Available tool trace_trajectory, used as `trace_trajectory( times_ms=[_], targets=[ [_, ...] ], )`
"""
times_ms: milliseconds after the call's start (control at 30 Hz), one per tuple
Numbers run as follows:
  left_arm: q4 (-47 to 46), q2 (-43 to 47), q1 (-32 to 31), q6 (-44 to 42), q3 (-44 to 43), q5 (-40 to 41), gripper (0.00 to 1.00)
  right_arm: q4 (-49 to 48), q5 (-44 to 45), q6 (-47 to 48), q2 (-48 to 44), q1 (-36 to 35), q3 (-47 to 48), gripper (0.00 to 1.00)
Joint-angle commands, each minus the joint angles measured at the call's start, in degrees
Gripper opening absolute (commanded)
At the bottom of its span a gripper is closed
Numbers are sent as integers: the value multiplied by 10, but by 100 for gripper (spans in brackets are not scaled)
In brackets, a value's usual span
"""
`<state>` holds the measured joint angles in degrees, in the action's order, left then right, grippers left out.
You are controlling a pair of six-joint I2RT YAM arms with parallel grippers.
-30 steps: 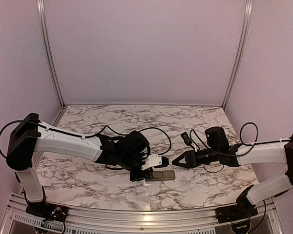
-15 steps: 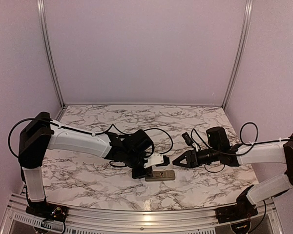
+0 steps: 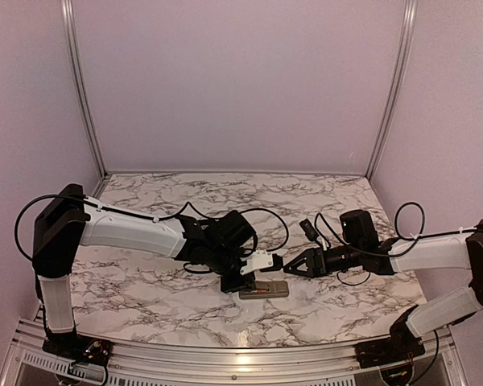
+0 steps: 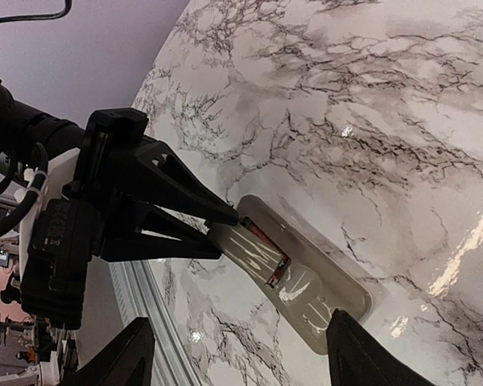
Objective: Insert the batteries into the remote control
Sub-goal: Load the battery cover onto the remote control without the battery cover.
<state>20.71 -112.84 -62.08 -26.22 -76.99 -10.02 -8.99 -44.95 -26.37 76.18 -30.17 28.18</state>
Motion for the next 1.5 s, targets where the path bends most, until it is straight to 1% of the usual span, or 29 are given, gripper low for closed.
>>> trace_trajectory(
  times_ms=[0,67,133,433,600,700,900,1067,1300,1467],
  targets=[
    [13,-23,1,-8,-18,-7,17,-7,-4,1,6,6,0,68],
    [13,-25,1,-8,-20,-8,17,-6,-4,2,6,6,-1,61],
    [15,-28,1,-9,-20,-9,17,-6,-3,2,7,5,-2,58],
    [20,-36,1,-9,-22,-7,17,-10,-7,3,14,6,-1,53],
    [17,-39,1,-10,-25,-12,18,-17,-19,0,20,5,-1,39],
    [17,-44,1,-11,-26,-15,20,-23,-25,-2,25,5,0,32],
    [24,-52,1,-14,-27,-31,25,-27,-35,-5,33,6,4,22],
    [31,-50,1,-14,-25,-39,34,-31,-38,-8,38,6,5,20],
    [33,-43,1,-12,-23,-30,43,-32,-37,-8,38,5,4,19],
    [21,-22,1,-3,-19,-15,48,-32,-37,-9,37,6,4,19]
  ],
)
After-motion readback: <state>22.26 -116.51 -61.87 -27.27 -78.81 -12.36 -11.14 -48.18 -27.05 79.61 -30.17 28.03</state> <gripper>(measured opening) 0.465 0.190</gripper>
